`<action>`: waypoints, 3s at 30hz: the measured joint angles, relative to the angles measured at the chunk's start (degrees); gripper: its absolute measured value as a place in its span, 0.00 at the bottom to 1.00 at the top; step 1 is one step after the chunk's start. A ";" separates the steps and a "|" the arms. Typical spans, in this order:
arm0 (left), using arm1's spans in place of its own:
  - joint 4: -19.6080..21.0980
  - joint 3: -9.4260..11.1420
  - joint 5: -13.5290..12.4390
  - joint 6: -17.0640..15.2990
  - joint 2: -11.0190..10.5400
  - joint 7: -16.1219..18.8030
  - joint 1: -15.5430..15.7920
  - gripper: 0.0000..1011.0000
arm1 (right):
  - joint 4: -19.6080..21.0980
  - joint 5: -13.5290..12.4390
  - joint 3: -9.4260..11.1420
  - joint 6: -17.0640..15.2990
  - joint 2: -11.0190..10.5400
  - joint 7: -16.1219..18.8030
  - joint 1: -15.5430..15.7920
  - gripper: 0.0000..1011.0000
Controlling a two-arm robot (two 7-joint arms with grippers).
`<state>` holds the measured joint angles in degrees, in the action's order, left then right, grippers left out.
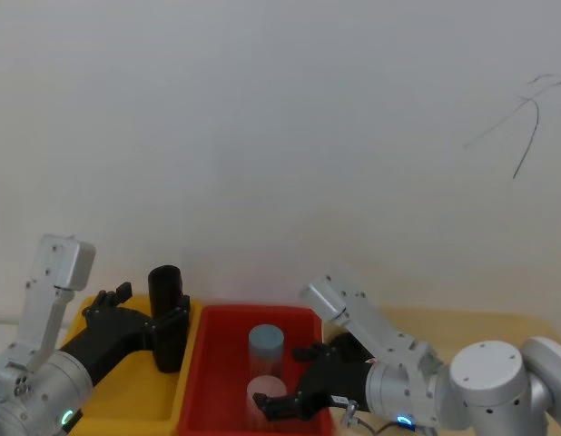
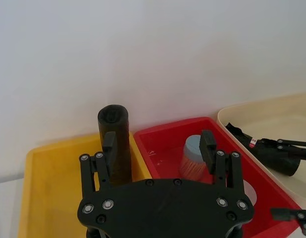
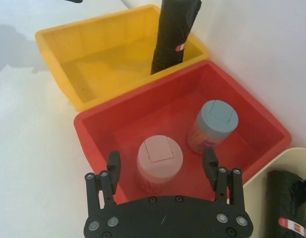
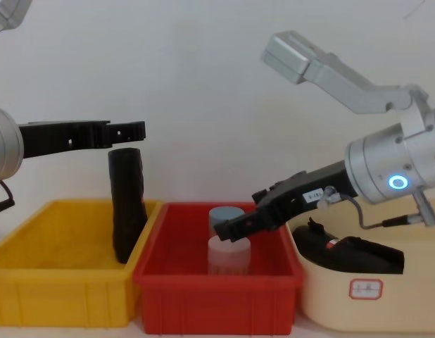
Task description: Pick up the garbage bag with the one hand and transfer it to the other hand.
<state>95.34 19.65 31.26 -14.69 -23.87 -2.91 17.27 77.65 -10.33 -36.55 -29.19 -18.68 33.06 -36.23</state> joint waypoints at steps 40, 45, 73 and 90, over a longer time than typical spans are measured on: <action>0.00 0.00 0.00 0.00 0.00 0.00 0.00 0.99 | -12.49 -1.93 -3.68 6.59 4.49 3.61 -5.58 0.99; 0.00 0.00 0.00 0.00 0.00 0.00 0.00 0.99 | -14.45 -2.12 -3.84 7.49 4.85 3.90 -6.24 0.99; 0.00 0.00 -0.01 0.00 0.00 0.00 0.00 0.99 | -20.39 -1.41 -4.00 10.42 5.12 5.72 -7.87 0.99; 0.00 0.00 0.00 0.00 0.00 0.00 0.00 0.99 | -22.70 -1.29 -4.36 10.82 5.92 6.31 -8.49 0.99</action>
<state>95.34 19.65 31.26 -14.69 -23.87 -2.92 17.27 54.95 -11.61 -40.91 -18.36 -12.76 39.36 -44.72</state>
